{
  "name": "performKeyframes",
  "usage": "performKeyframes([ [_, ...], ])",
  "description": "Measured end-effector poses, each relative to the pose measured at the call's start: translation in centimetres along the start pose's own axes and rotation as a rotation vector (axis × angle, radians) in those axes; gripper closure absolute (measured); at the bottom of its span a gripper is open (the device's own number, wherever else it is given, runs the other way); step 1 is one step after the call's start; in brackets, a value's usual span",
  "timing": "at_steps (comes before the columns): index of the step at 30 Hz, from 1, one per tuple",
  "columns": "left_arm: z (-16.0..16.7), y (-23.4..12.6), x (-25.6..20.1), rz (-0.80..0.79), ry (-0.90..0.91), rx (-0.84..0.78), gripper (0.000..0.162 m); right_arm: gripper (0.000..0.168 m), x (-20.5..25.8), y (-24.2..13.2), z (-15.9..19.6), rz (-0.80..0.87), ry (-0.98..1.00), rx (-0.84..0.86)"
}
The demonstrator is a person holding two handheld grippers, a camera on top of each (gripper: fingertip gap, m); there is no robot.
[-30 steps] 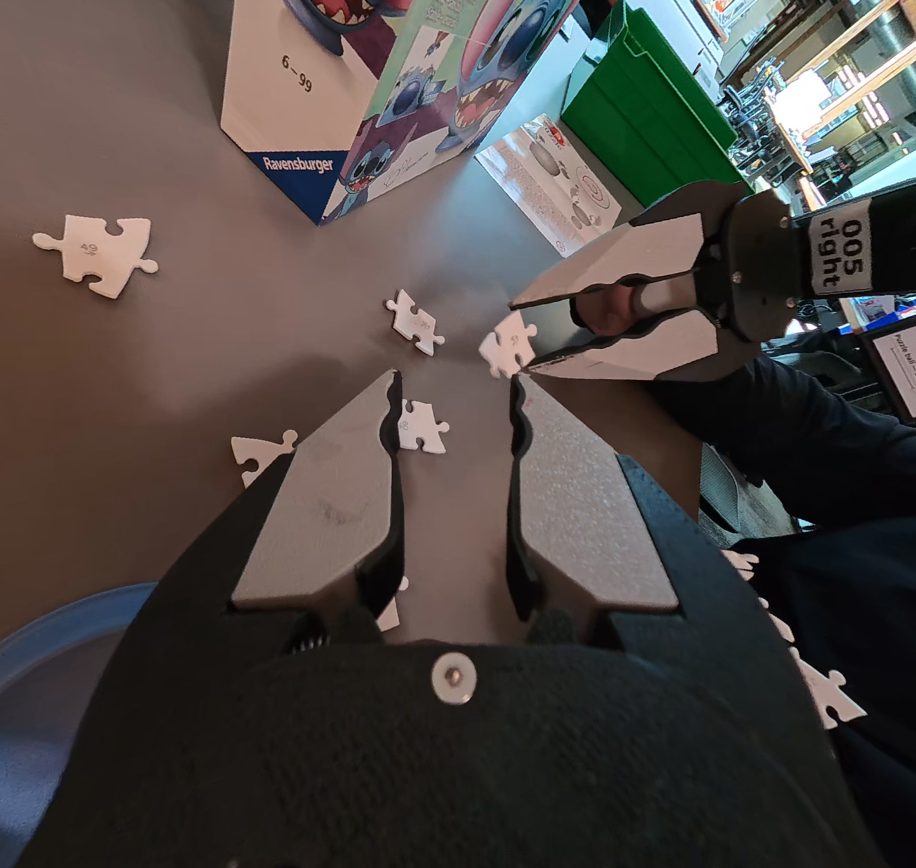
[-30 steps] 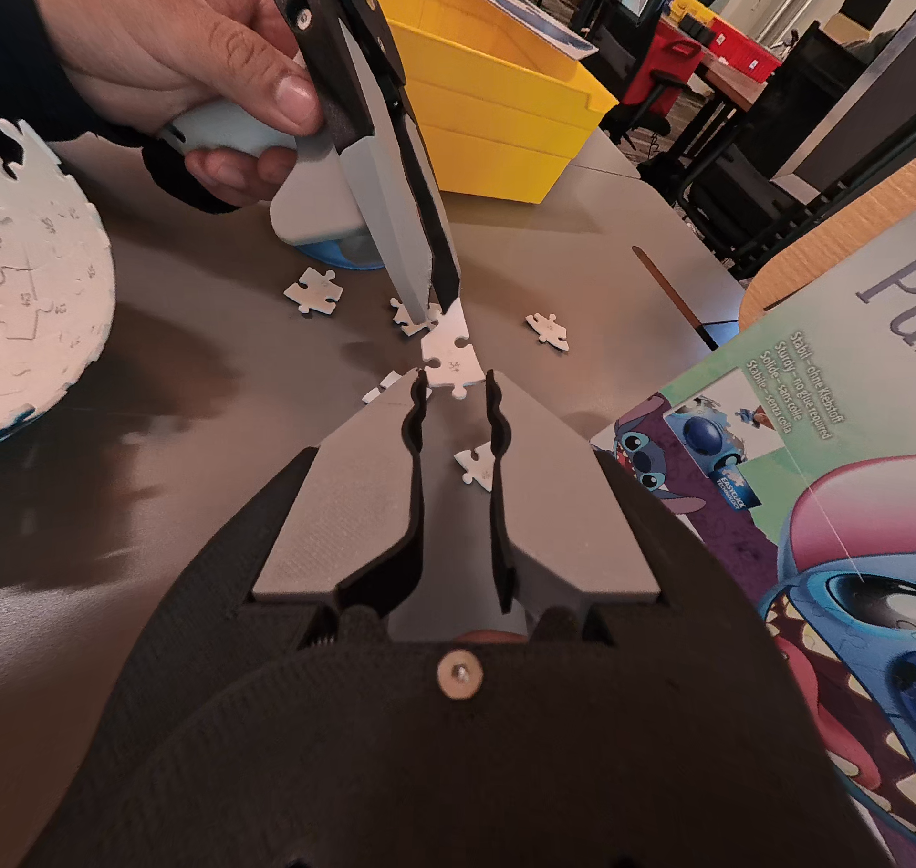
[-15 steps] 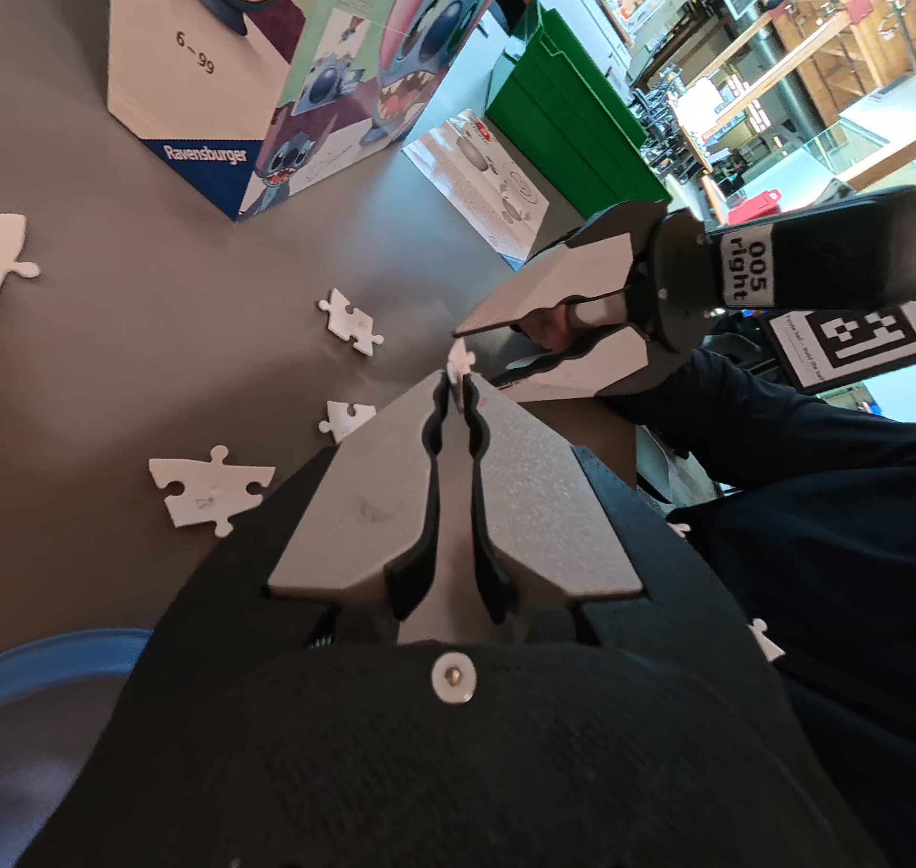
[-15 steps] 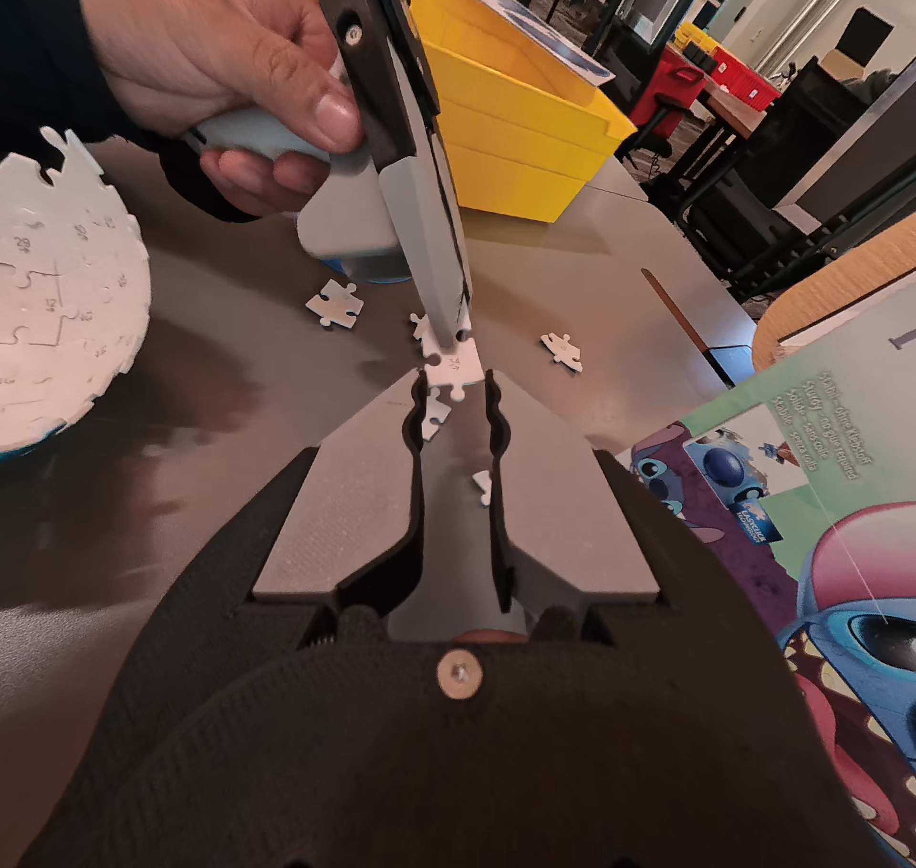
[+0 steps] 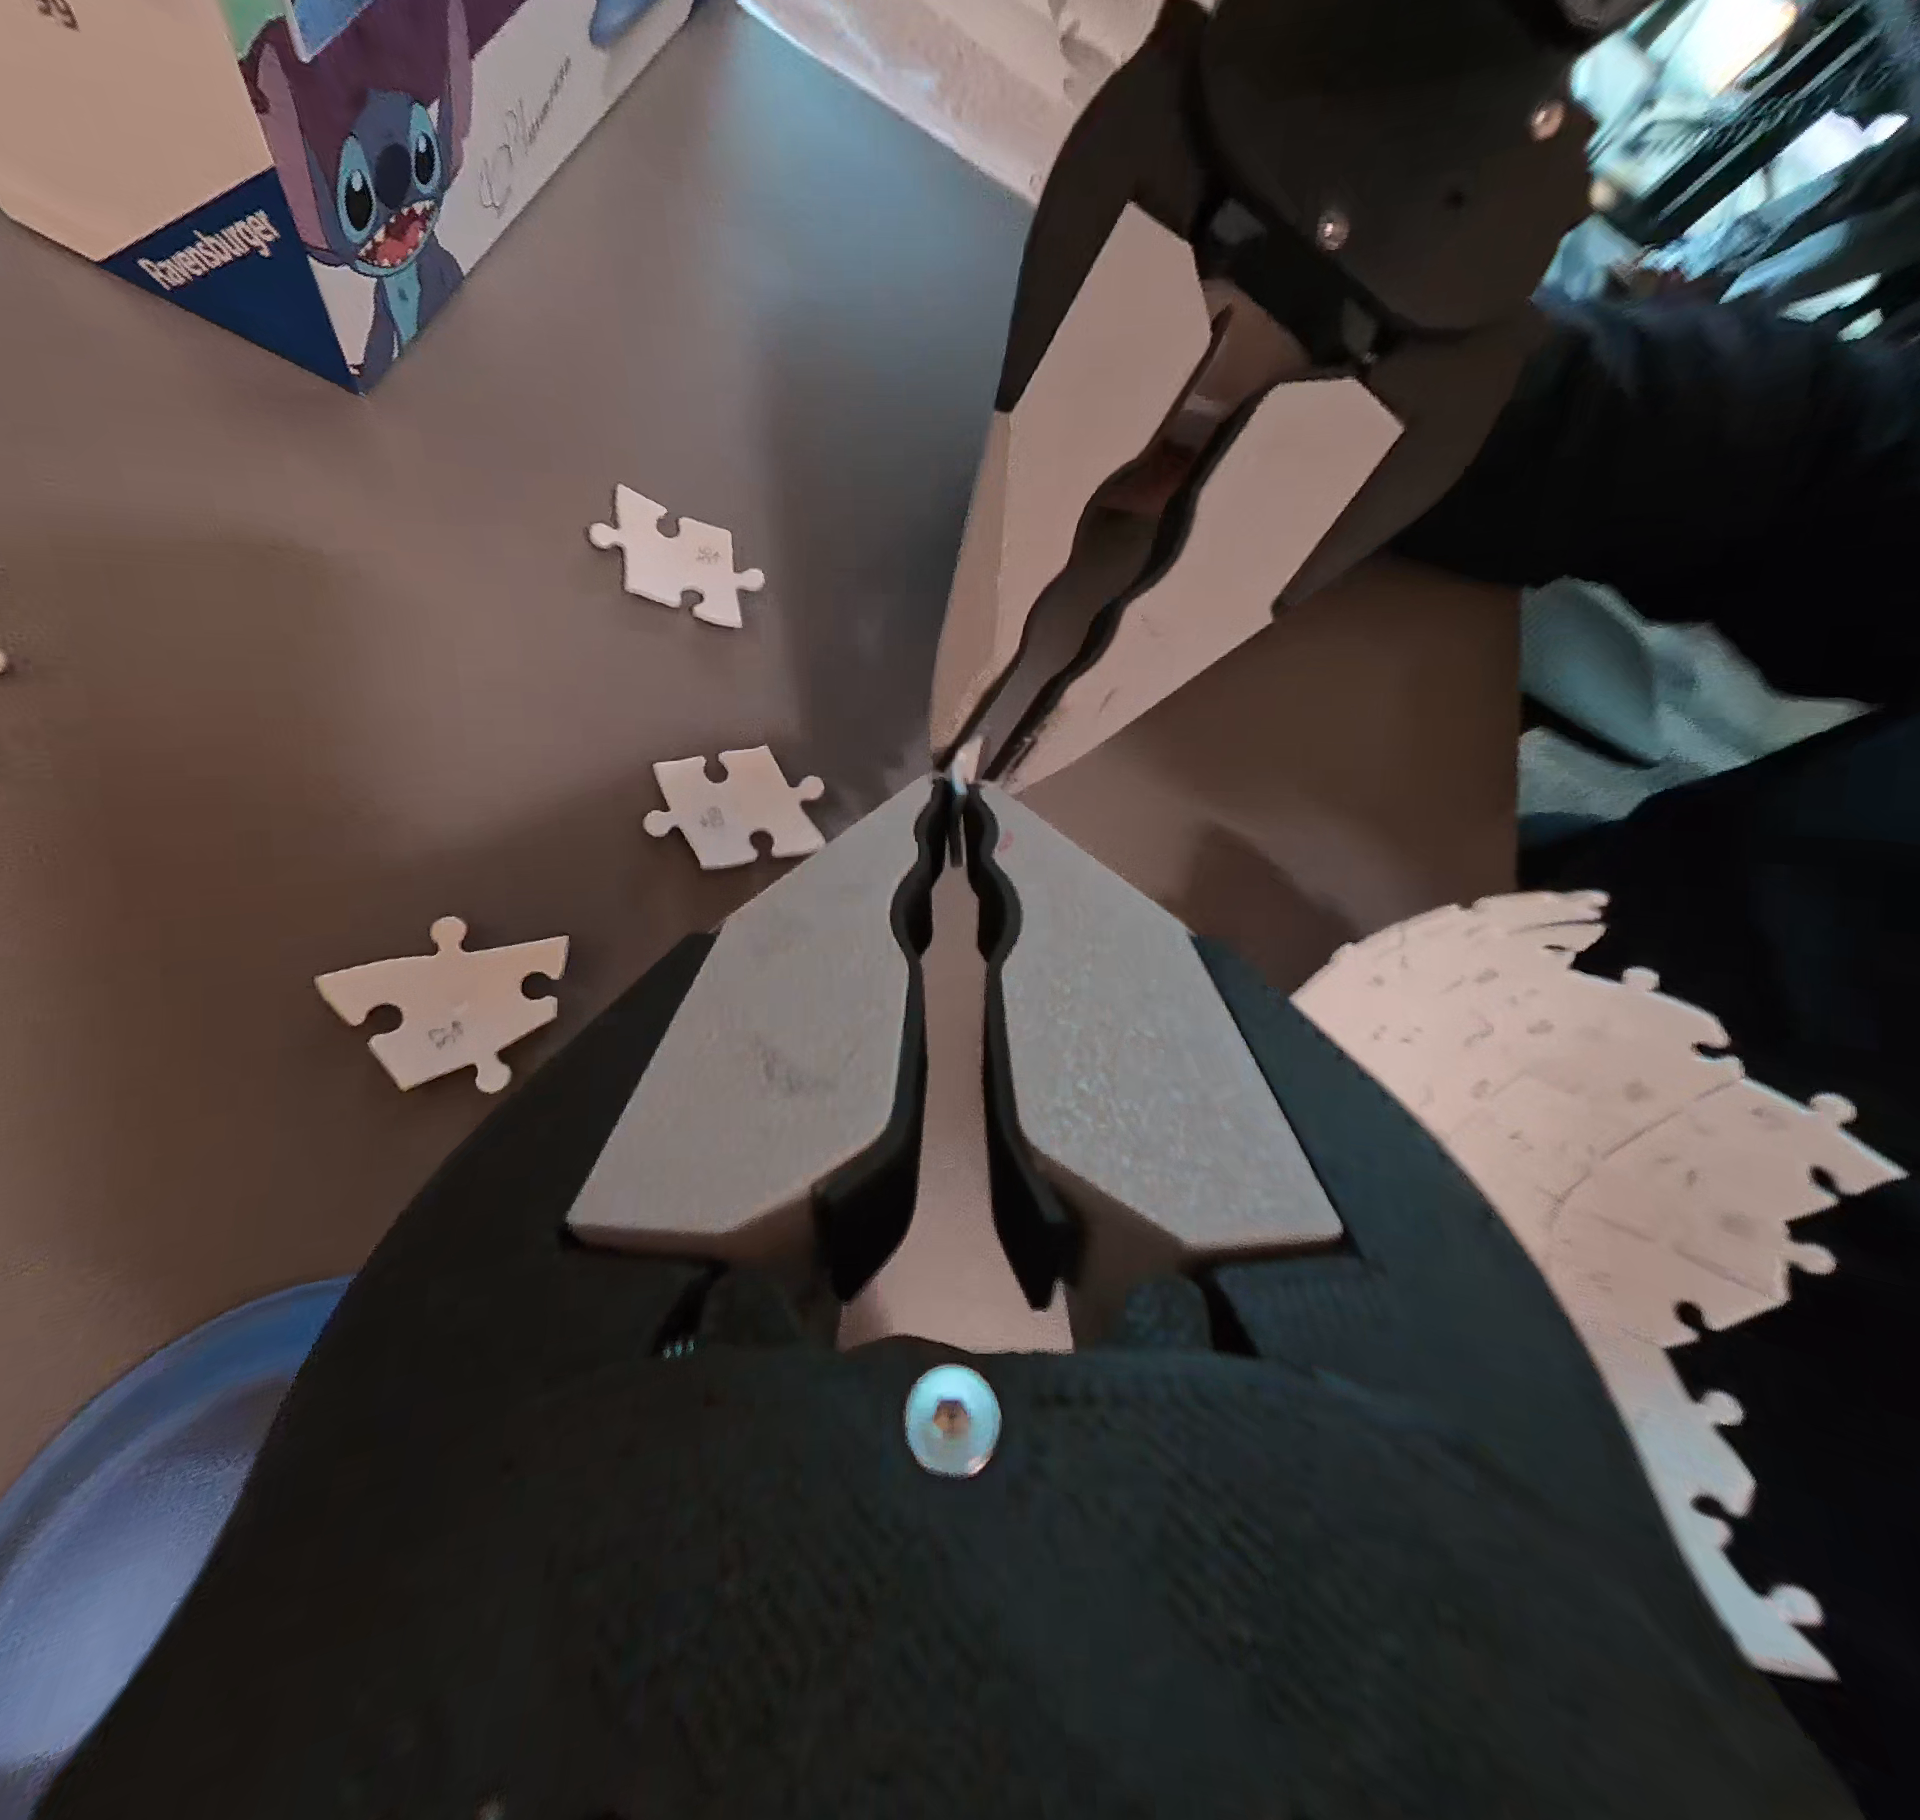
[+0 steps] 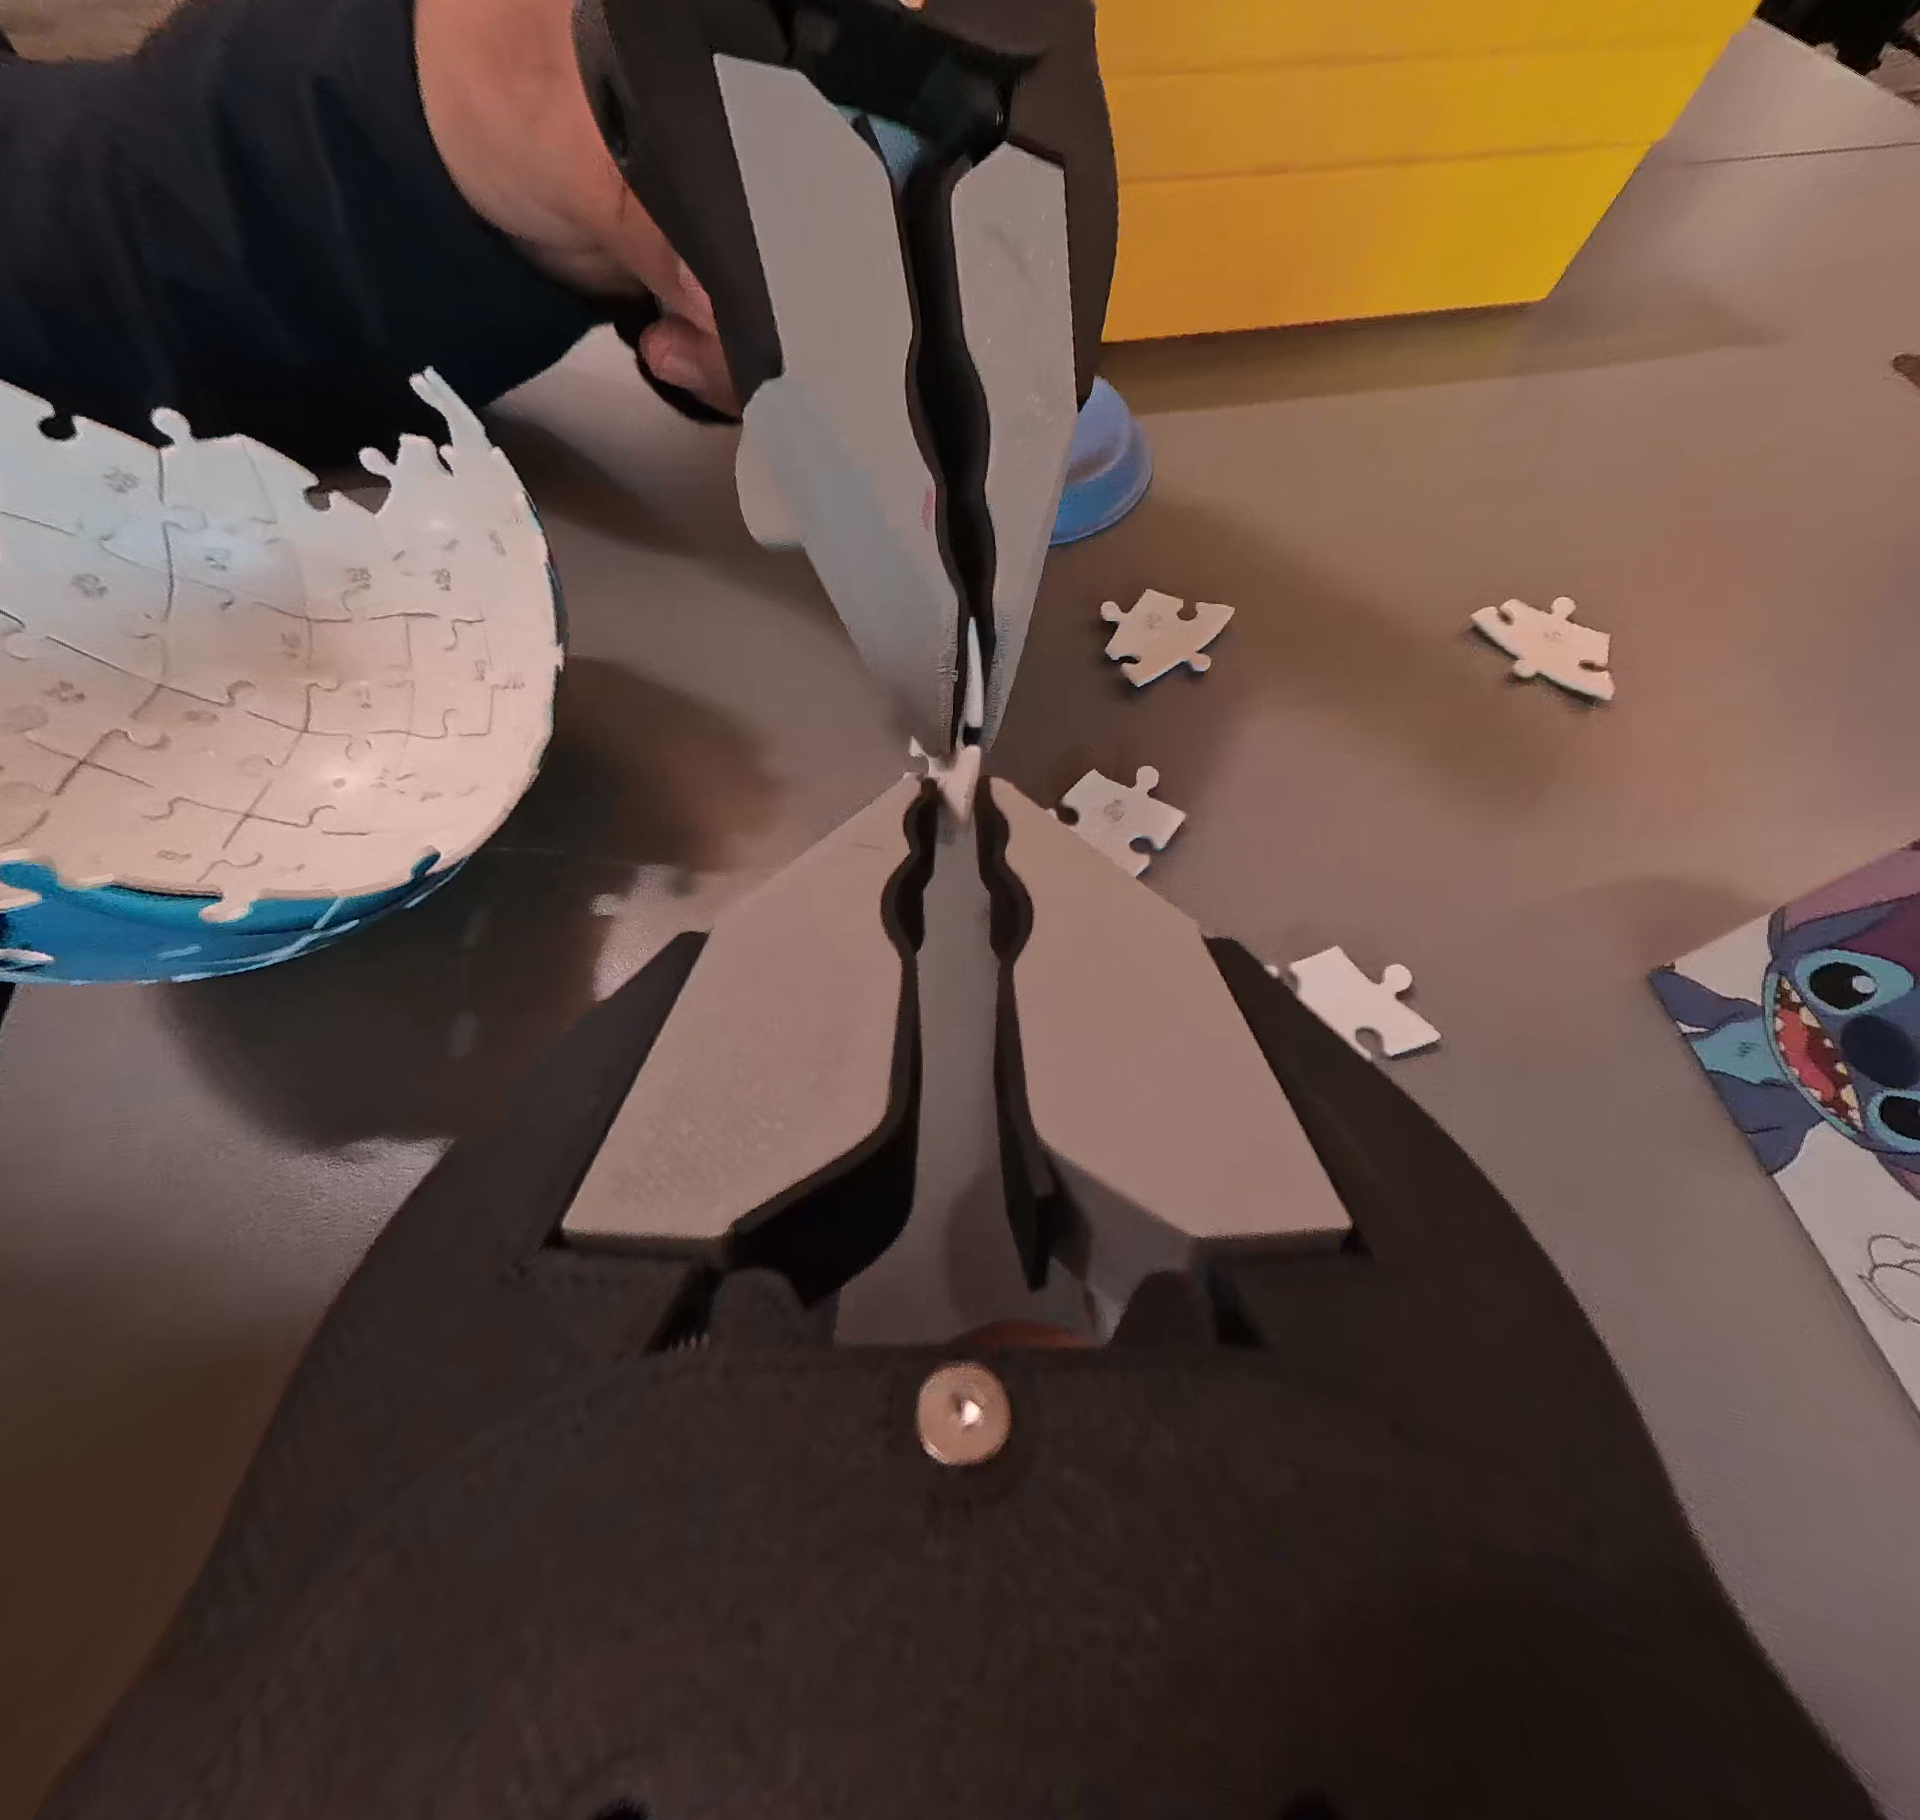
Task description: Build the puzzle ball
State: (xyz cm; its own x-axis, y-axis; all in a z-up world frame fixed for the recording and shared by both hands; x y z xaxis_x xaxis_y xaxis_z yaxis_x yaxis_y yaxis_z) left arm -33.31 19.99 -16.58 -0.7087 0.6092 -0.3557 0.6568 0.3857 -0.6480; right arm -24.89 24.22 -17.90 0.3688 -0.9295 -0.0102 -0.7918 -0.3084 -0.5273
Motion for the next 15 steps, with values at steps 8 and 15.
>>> performKeyframes([
  [8,-0.4,-0.7,0.2,-0.022,-0.006,-0.044,0.155,0.168,-1.0,-1.3,-0.8,0.038,0.066,-0.096],
  [15,-0.8,-1.0,0.2,0.012,-0.027,-0.102,0.161,0.168,-1.3,-2.0,-1.2,-0.01,0.141,-0.177],
])
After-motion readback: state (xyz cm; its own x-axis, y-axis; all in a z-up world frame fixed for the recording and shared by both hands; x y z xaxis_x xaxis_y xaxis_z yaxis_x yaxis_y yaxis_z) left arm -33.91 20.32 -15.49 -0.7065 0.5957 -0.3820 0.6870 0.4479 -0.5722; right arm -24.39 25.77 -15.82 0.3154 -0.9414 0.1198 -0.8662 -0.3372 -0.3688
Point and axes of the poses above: each gripper's, where its closed fingertips meet, y out along the fingers, z out of its underside, x = y × z across the jaws, the point moved 6 cm from there along -y, back along the fingers, and after that the axes turned 4 degrees about x, right-handed, at the moved point
